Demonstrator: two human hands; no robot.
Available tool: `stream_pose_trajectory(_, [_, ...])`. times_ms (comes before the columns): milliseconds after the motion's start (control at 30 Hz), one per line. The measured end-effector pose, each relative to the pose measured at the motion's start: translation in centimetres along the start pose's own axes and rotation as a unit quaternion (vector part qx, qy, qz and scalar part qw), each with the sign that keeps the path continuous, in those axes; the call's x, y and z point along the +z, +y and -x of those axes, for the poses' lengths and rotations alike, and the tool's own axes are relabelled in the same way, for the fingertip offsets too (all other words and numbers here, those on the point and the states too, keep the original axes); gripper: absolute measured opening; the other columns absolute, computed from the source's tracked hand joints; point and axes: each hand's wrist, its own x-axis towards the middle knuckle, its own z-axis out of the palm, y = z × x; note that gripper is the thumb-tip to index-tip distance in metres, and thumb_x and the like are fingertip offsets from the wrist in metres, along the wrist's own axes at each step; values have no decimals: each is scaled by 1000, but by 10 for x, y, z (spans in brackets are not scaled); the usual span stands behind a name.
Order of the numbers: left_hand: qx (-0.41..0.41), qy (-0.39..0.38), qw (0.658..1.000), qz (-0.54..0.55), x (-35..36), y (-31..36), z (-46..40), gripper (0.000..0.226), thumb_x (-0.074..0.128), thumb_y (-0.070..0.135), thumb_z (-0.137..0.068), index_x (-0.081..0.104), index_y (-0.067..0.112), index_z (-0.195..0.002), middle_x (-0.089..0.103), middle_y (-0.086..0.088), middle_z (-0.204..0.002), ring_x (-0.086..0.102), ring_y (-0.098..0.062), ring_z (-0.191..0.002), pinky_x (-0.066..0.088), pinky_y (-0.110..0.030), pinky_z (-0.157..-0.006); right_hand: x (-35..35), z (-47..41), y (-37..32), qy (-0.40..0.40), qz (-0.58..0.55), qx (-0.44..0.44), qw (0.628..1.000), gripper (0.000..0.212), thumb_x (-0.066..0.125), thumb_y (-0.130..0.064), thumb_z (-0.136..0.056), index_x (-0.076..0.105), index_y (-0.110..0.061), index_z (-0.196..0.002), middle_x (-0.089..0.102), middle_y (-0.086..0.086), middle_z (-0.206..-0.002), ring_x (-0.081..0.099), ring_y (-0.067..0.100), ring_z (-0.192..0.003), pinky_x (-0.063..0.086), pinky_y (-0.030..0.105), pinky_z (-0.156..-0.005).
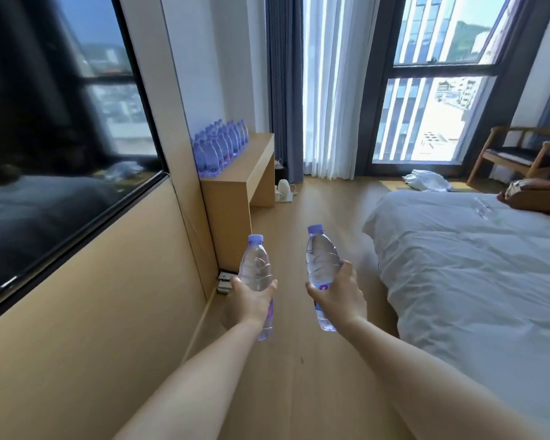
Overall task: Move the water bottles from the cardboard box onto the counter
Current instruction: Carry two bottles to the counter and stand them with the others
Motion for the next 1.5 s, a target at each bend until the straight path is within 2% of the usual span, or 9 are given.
stream_pose_trajectory(233, [19, -24, 997, 67, 58, 104, -161, 59, 70, 60, -72, 39, 20, -101, 60, -2, -97, 61, -31, -89, 52, -43, -83, 25, -177, -33, 27, -23, 32, 999, 66, 70, -43, -76, 35, -16, -126, 51, 0, -119, 61, 28, -97, 49, 37, -80])
stream_pose_trajectory(433, [20, -77, 997, 25, 122, 159, -265, 59, 67, 65, -72, 35, 25, -101, 58, 1, -97, 60, -28, -89, 45, -33, -73, 60, -313, -27, 13, -28, 54, 998, 65, 68, -43, -75, 35, -19, -125, 54, -2, -118, 60, 27, -93, 42, 33, -74])
stream_pose_trajectory(567, [-7, -76, 996, 38, 175, 194, -343, 60, 69, 59, -75, 41, 20, -110, 56, 1, -98, 56, -26, -86, 44, -32, -71, 85, -423, -26, 7, -23, 31, 999, 65, 68, -43, -73, 37, -20, -126, 53, -3, -117, 54, 21, -86, 45, 33, -75])
stream_pose_trajectory(700, [-19, -62, 996, 69, 219, 244, -422, 62, 71, 47, -79, 43, 12, -122, 58, -5, -109, 52, -24, -86, 40, -31, -72, 99, -539, -34, -27, -42, 9, 999, 64, 67, -43, -71, 39, -22, -125, 54, -5, -114, 61, 24, -92, 49, 34, -76])
stream_pose_trajectory(867, [-27, -70, 990, 123, 252, 300, -516, 61, 72, 43, -80, 42, 12, -123, 57, -1, -106, 53, -21, -90, 37, -27, -62, 118, -665, -62, -85, -74, 0, 994, 61, 66, -40, -69, 37, -27, -121, 58, -11, -95, 61, 17, -77, 47, 32, -68])
stream_pose_trajectory(1000, [-53, -65, 985, 153, 272, 326, -593, 68, 76, 42, -77, 40, 10, -125, 58, -5, -112, 57, -23, -96, 43, -32, -75, 155, -742, -79, -115, -54, -31, 991, 67, 66, -45, -68, 36, -26, -124, 53, -8, -113, 59, 23, -87, 47, 33, -72])
stream_pose_trajectory(1133, [-63, -57, 984, 156, 299, 345, -679, 74, 76, 47, -74, 36, 13, -127, 53, -2, -107, 54, -24, -96, 44, -35, -77, 201, -822, -92, -133, -55, -35, 989, 65, 67, -47, -68, 35, -26, -122, 50, -9, -114, 58, 22, -87, 46, 33, -71])
stream_pose_trajectory(1267, [-71, -65, 986, 134, 328, 366, -777, 77, 75, 51, -72, 35, 15, -128, 55, -1, -110, 58, -28, -101, 48, -43, -91, 248, -909, -107, -138, -39, -31, 989, 62, 66, -48, -69, 35, -26, -118, 49, -10, -112, 58, 22, -88, 47, 35, -71])
stream_pose_trajectory(1500, [-68, -111, 985, 111, 371, 429, -928, 84, 76, 54, -71, 35, 11, -129, 54, -1, -107, 53, -19, -89, 41, -31, -76, 298, -1055, -147, -148, -46, -12, 988, 57, 68, -50, -68, 37, -28, -110, 51, -13, -106, 58, 17, -89, 48, 35, -73])
